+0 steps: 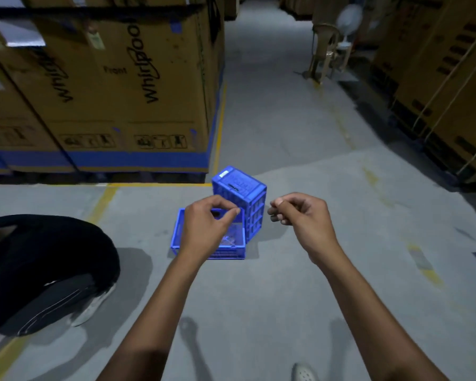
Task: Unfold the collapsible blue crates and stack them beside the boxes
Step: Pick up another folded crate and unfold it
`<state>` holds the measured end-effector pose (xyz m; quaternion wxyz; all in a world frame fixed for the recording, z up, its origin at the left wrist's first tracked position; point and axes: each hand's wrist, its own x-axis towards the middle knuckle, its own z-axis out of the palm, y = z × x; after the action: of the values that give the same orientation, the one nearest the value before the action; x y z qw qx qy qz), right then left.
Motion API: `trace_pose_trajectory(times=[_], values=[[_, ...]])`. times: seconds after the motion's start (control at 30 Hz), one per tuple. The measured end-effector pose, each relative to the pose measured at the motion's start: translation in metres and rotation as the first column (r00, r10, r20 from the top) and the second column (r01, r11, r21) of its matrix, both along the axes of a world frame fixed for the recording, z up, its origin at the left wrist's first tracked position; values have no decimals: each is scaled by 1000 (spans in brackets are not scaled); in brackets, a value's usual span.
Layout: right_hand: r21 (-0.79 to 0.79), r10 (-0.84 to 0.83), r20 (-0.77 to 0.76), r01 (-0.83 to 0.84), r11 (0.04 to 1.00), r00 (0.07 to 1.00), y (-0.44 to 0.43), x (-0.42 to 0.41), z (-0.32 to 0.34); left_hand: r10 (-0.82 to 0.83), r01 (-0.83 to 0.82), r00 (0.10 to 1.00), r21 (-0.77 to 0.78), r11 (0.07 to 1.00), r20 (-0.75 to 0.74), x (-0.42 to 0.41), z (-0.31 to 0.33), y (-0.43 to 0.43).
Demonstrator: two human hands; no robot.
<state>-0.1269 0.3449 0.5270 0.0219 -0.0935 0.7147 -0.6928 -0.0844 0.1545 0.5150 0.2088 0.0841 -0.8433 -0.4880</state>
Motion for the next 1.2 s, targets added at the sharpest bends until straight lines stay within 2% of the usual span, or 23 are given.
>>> trace_pose_trajectory(times=[0.27, 0.53, 0.97, 1.2], values=[[4, 77, -24, -77, 997, 997, -58, 2, 19, 56, -57, 997, -17, 998, -44, 21, -1, -47], [-17, 107, 23, -106, 994, 994, -84, -18, 0, 67, -66, 997, -53, 996, 30, 6, -17, -79], [-64, 1, 173, 10, 998, 985, -91, -156, -58, 96, -74, 985, -152, 986, 141, -138, -73, -99], [44, -69, 262, 59, 997, 963, -90, -228, -112, 38, 4, 971, -177, 984, 234, -206, -104, -107]])
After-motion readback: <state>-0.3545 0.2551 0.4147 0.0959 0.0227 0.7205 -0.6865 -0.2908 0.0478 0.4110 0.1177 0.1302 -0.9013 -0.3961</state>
